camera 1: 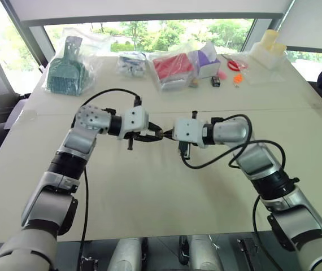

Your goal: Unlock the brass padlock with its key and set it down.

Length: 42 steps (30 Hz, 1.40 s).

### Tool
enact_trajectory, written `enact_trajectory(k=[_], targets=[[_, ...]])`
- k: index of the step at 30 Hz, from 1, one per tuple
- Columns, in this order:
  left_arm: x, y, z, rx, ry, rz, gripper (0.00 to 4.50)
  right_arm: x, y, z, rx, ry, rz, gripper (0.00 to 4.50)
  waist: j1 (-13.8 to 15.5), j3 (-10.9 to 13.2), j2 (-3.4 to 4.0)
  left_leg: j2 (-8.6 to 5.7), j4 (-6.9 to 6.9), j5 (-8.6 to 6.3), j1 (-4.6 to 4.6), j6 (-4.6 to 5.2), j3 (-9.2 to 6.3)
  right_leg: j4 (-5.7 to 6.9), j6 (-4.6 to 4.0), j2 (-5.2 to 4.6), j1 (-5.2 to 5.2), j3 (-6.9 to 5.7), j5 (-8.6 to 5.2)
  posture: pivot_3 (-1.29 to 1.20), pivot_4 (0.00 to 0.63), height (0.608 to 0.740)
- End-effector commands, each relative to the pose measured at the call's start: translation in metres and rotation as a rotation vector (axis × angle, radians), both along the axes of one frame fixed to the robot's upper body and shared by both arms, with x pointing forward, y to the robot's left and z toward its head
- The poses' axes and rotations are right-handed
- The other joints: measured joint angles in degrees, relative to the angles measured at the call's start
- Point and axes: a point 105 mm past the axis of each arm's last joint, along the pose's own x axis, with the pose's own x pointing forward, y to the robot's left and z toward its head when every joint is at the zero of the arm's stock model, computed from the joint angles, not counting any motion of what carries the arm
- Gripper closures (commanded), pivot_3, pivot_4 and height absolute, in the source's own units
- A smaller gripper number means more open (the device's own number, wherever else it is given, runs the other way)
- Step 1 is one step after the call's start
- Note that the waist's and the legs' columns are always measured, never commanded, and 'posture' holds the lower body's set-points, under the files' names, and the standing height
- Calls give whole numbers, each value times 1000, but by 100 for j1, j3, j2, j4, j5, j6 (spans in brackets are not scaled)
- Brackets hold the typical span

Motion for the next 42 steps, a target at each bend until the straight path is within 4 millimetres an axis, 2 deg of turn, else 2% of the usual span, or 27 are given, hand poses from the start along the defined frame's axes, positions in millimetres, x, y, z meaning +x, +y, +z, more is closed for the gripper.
enact_trajectory(k=[1, 4, 8, 13, 16, 23, 28, 36, 37, 38, 42], targets=[[-5, -14, 22, -30, -148, -82, 3737, -14, 22, 20, 66, 12, 80, 4480, 2, 0, 0, 0, 0, 0, 0, 0, -1, 1, 0, 0, 0, 0, 0, 0, 150, 740], [-3, -11, 23, -85, -40, -47, 3737, -12, 21, 24, -14, -211, 121, 4480, 2, 0, 1, -1, 0, 0, 0, 0, 0, 1, 0, 0, 0, 0, 0, 0, 150, 740], [0, -2, 22, -169, 204, 11, 3737, 0, 8, 15, -187, -570, 150, 4480, -6, 0, 1, -2, 0, 0, 0, 0, 2, 1, 3, 0, 0, 0, -1, 0, 150, 740], [4, 8, 22, -193, 323, 51, 3737, -11, 12, 12, -189, -751, 247, 4480, -41, 0, 0, -2, 0, 9, 0, -15, 5, 2, 5, 1, -1, 0, -2, 0, 150, 740], [3, 9, 23, -185, 335, 46, 3737, -12, 13, 11, -163, -765, 246, 3575, -45, 0, 0, -1, 0, 13, 0, -22, 5, 2, 4, 2, -1, 0, -2, 0, 150, 740], [5, 10, 24, -189, 357, 55, 3737, -11, 18, 24, -130, -871, 253, 37, -38, 0, 0, 0, 0, 6, 0, -10, 3, 2, 4, 2, -1, 1, -2, 0, 150, 740], [5, 10, 25, -196, 380, 54, 3737, -12, 24, 31, -108, -928, 275, 37, -37, 0, 0, 0, 2, 5, 0, -9, 2, 2, 4, 2, 0, 1, -2, 0, 150, 740], [3, 10, 25, -190, 399, 42, 3737, -10, 22, 29, -131, -959, 301, 37, -45, 0, 0, 0, 2, 6, 0, -10, 3, 3, 4, 3, 0, 2, -2, 0, 150, 740], [2, 10, 25, -190, 404, 38, 3737, -10, 21, 27, -138, -958, 304, 579, -44, 0, 0, 0, 2, 6, 0, -10, 3, 3, 4, 3, 0, 2, -2, 0, 150, 740], [2, 10, 25, -190, 410, 33, 3737, -9, 20, 25, -144, -957, 307, 850, -43, 0, 0, 0, 2, 6, 0, -10, 3, 3, 4, 3, 0, 2, -2, 0, 150, 740], [-3, 12, 24, -177, 434, 11, 3737, -8, 18, 23, -154, -956, 312, 2808, -45, 0, 0, 0, 2, 6, 0, -10, 4, 3, 4, 3, 0, 2, -2, 0, 150, 740]])
